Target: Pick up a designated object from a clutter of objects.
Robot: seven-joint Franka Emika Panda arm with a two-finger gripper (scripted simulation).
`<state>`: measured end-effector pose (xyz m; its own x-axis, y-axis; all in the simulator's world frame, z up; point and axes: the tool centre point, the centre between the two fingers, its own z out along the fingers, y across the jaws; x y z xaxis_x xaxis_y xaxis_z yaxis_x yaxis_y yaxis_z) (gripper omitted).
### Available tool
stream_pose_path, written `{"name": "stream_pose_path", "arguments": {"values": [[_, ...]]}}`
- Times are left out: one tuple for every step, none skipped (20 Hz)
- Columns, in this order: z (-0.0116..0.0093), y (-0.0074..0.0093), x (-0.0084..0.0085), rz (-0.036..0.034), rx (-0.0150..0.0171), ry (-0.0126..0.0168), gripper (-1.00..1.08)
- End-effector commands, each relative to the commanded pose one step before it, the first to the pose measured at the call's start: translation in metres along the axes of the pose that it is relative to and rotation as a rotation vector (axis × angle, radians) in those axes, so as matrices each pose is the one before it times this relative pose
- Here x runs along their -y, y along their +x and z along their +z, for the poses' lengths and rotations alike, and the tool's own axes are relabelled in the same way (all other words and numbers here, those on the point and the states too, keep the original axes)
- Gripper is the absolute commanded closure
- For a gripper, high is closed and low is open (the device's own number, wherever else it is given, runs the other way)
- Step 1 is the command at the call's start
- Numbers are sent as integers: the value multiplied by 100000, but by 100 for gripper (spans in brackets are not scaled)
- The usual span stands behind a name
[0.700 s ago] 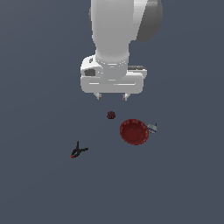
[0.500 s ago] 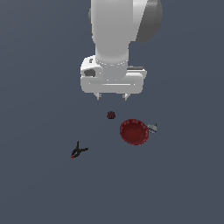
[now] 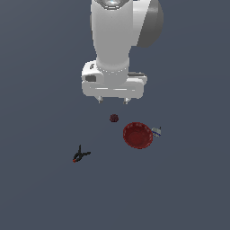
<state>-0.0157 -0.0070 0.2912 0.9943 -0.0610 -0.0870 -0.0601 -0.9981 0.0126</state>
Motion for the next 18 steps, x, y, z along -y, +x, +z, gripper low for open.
{"name": "stream_pose_path", "arguments": {"values": [[65, 20, 78, 152, -12, -57, -92], [90, 28, 87, 175, -11, -50, -92], [120, 42, 125, 228, -35, -64, -92], [147, 55, 157, 292, -60, -81, -92], [176, 66, 194, 344, -82, -93, -92], [206, 75, 233, 389, -99, -103, -92], [234, 82, 264, 445, -115, -115, -92], [262, 85, 294, 500, -126, -125, -92], [293, 88, 329, 554, -135, -135, -92], [320, 88, 358, 610, -149, -143, -92], [349, 88, 396, 654, -165, -147, -92], [379, 86, 432, 711, -184, -151, -92], [409, 81, 470, 762, -200, -152, -92], [440, 73, 507, 818, -217, -152, -92], [472, 62, 546, 870, -234, -149, -92], [503, 48, 585, 925, -252, -143, -92], [535, 30, 623, 981, -270, -134, -92], [567, 9, 664, 1031, -286, -121, -92]]}}
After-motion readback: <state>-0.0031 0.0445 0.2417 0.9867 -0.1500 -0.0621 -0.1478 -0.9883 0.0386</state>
